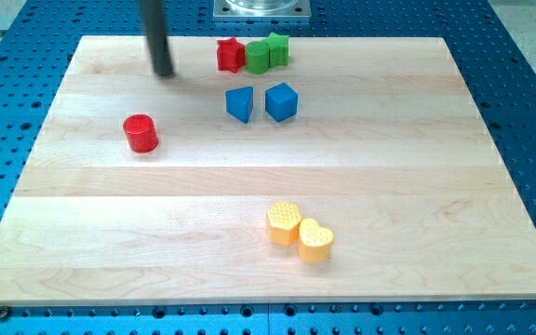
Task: Move the red blocks closer to the green blocks
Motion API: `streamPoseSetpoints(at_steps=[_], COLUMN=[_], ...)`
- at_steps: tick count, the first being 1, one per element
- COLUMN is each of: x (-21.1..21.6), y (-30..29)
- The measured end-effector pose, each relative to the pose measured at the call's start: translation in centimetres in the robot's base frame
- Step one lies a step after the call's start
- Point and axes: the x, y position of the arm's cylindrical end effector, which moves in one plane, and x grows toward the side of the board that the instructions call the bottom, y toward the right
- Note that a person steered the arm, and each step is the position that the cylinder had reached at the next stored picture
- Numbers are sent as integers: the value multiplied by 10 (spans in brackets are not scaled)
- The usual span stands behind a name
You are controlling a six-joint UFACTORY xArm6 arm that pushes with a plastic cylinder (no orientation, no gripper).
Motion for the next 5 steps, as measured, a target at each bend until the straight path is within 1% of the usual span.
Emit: streamPoseSetpoints(at_steps=[1, 2, 3, 5], x=[49, 142, 184, 101], y=[-61, -68, -54, 58])
